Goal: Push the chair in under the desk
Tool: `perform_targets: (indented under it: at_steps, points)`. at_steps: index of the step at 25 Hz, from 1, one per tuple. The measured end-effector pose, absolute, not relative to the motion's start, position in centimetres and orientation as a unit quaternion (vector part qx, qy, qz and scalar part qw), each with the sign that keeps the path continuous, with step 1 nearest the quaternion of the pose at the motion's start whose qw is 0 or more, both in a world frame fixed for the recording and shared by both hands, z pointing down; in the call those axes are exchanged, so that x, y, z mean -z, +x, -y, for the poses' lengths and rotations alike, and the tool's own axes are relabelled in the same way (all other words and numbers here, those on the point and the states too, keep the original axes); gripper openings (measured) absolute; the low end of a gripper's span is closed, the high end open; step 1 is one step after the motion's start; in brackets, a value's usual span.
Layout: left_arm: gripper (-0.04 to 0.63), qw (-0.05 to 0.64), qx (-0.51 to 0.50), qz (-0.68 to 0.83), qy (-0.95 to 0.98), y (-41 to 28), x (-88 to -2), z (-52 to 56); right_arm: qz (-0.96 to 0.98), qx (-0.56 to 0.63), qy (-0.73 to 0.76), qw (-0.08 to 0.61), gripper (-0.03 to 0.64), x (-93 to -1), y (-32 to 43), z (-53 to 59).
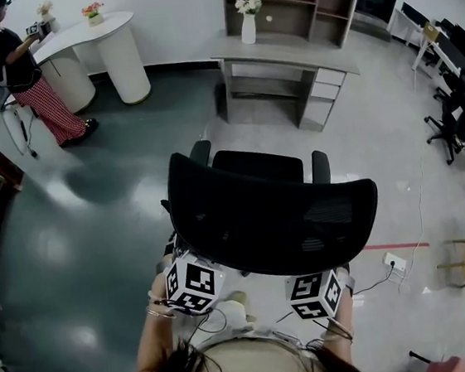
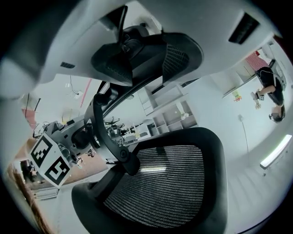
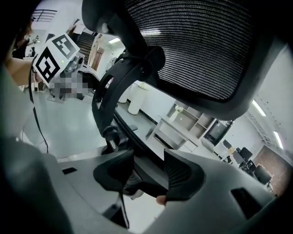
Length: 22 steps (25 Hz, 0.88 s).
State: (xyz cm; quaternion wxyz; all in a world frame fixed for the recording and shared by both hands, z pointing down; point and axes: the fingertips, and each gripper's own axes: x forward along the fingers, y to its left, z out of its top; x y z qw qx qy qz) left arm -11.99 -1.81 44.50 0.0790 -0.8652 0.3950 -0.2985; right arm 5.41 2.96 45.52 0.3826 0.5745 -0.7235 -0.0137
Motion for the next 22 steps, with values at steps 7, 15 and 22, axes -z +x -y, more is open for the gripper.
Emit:
perform_targets:
  at_steps: [7,15,22]
  points:
    - [0.198,0.096,0.296,-0.382,-0.87,-11.7,-44.3,3.4,0.718,0.007,0.582,0.382,0.209,-45.6,5.7,-1.8]
    - [0.198,0.101,0.293,-0.371,-0.875,-11.8,-43.9,5.0,0.71,0.002,0.591,0.382,0.209,-45.7,5.5,-0.3]
    - [0.198,0.109,0.292,-0.363,-0.878,-11.7,-44.1,7.0,0.708,0.006,0.598,0.375,0.209,-45.5,5.4,1.4]
